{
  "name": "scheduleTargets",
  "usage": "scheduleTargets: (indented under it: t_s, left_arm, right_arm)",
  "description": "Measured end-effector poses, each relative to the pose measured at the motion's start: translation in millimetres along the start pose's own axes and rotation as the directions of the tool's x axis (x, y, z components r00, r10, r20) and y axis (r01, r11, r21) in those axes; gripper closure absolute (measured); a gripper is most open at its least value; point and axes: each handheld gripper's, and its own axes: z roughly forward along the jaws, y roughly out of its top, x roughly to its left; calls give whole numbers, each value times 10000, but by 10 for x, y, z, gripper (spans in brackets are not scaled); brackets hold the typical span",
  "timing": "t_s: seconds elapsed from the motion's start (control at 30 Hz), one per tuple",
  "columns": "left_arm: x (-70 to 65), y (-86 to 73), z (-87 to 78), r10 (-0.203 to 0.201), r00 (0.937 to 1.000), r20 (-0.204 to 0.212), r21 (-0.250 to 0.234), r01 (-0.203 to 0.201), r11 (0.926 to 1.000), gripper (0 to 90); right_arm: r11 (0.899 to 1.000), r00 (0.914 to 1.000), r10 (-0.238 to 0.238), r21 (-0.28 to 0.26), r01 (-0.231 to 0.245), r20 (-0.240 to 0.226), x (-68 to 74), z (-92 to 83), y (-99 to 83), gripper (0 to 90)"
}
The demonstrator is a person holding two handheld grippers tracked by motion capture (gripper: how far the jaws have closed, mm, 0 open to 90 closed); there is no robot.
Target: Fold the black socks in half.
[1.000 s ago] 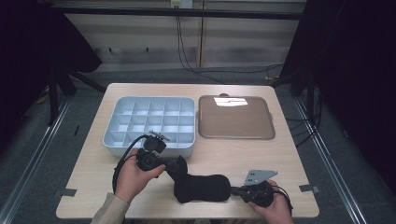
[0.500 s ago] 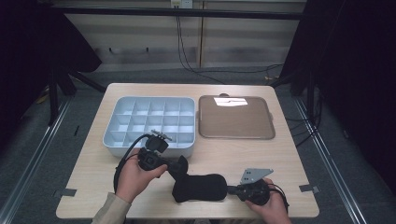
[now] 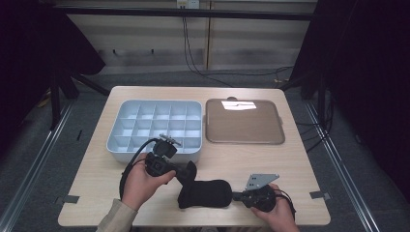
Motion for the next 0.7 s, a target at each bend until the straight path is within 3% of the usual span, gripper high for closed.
scheduleTargets:
  t_s: [0.7]
  left_arm:
    - [-100,32,83,137,9999,40,226,-138,9996,803]
  right_arm:
    - [9999,9998,-165,-1,165,-100,17,78,70,900]
